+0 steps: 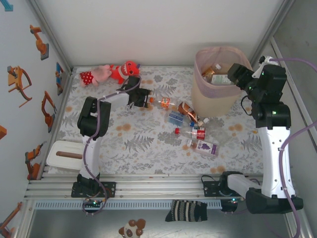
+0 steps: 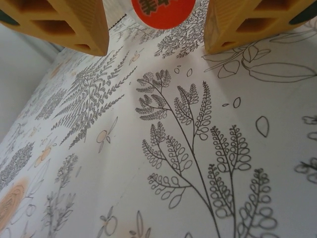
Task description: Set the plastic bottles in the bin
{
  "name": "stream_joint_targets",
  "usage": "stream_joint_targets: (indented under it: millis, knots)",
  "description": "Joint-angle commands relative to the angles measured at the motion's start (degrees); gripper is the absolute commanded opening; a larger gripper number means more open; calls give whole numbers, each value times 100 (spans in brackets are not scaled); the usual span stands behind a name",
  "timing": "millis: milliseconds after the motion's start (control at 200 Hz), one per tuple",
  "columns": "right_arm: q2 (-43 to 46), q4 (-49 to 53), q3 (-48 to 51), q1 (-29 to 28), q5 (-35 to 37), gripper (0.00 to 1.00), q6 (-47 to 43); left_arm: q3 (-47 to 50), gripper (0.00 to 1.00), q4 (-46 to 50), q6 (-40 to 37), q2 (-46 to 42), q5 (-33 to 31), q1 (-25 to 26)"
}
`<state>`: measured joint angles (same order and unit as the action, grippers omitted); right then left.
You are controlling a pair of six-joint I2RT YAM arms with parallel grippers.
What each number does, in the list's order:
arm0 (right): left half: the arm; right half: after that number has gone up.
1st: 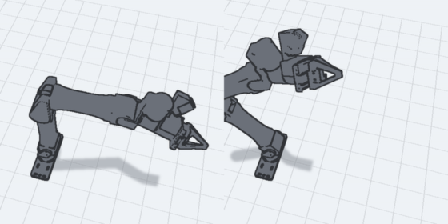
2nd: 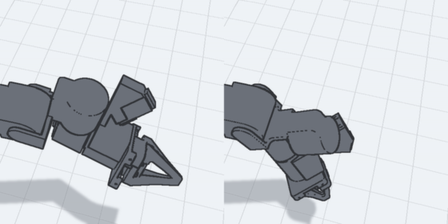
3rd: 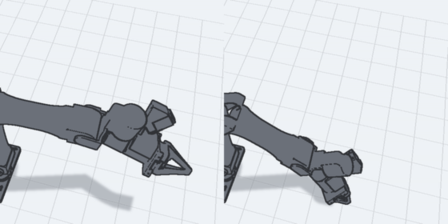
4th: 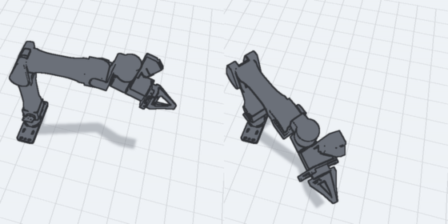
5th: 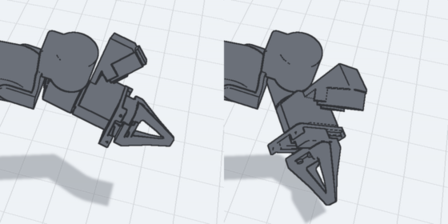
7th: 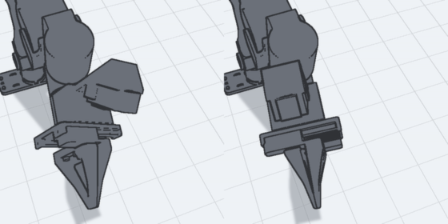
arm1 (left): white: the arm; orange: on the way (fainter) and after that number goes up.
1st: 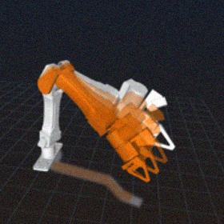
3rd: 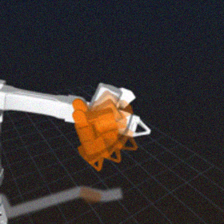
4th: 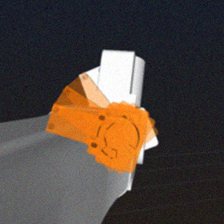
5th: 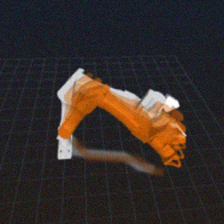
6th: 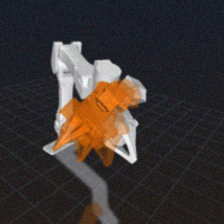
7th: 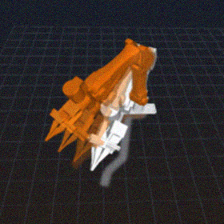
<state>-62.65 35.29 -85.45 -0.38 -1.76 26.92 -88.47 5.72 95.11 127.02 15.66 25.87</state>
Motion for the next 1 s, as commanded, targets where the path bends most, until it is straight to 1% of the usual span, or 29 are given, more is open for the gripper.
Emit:
stream_joint_targets:
  millis: [0,310,546,806,996]
  knots:
    - [122,13,6,40,167,85,-141,-179,51,-99,289,163,106,34]
    - [152,35,24,38,211,85,-174,-156,43,-73,309,144,61,83]
    - [174,57,30,38,220,85,-174,-110,43,-146,325,86,71,122]
    - [209,83,24,38,237,85,-175,85,32,-205,293,-99,-72,104]
    - [270,105,-15,38,207,85,-145,341,28,-285,147,-440,-225,10]
